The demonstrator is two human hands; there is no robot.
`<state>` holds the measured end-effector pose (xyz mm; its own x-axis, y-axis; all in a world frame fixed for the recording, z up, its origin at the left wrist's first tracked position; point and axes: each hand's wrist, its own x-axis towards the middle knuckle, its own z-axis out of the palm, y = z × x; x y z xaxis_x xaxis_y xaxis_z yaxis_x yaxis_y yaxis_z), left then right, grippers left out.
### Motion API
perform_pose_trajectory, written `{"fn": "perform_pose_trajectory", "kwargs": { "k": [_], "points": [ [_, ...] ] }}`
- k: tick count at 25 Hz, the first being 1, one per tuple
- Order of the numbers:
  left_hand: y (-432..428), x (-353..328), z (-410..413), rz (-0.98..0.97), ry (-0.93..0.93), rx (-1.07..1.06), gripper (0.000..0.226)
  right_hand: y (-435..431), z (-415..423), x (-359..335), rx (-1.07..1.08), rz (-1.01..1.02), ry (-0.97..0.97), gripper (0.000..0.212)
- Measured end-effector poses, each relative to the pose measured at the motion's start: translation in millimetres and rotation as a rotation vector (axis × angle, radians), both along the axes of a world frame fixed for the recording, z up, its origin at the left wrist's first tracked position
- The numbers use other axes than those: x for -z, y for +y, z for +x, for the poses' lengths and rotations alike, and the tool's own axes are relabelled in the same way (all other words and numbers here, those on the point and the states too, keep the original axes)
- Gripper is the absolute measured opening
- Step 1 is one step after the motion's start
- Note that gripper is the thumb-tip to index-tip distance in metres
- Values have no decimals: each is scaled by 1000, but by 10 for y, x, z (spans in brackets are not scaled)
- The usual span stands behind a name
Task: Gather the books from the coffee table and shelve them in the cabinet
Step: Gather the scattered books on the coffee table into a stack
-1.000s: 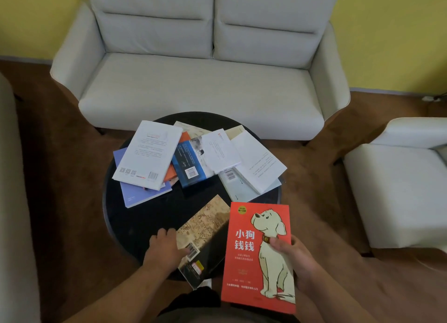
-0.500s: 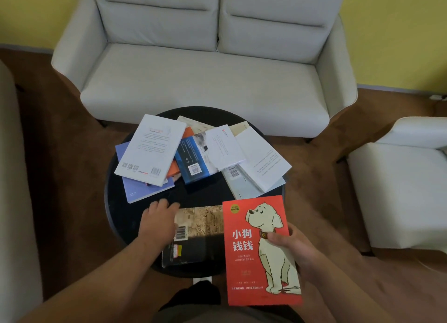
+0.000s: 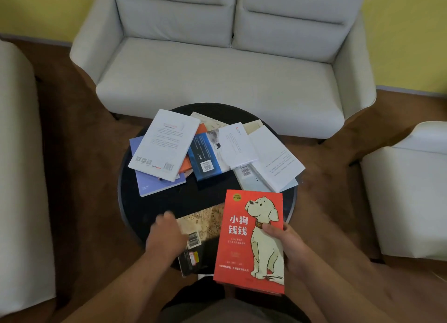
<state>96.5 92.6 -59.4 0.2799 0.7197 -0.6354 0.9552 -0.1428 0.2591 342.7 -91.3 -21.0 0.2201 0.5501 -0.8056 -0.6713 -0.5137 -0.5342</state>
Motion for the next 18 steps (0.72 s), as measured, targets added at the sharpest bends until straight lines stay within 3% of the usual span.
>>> {"fn": "perform_pose_trajectory", "kwargs": {
  "k": [3, 8, 10, 14, 16, 18],
  "points": [
    [155, -39, 148, -8, -69, 412, 74, -182, -149, 130, 39, -32, 42, 53],
    [158, -9, 343, -73, 113, 502, 49, -217, -551, 304, 194, -96, 152, 61],
    [81, -10, 383, -225, 73, 325, 46, -137, -686, 288, 224, -82, 193, 51],
    [112, -53, 320, -645, -48, -238, 68, 106, -722, 201, 216, -94, 179, 33],
    [112, -137, 255, -697, -107, -392, 74, 202, -656, 165, 176, -139, 134, 33],
    [10, -179, 262, -620, -285, -501, 73, 244, -579, 174, 91, -191, 58, 33]
  ]
}}
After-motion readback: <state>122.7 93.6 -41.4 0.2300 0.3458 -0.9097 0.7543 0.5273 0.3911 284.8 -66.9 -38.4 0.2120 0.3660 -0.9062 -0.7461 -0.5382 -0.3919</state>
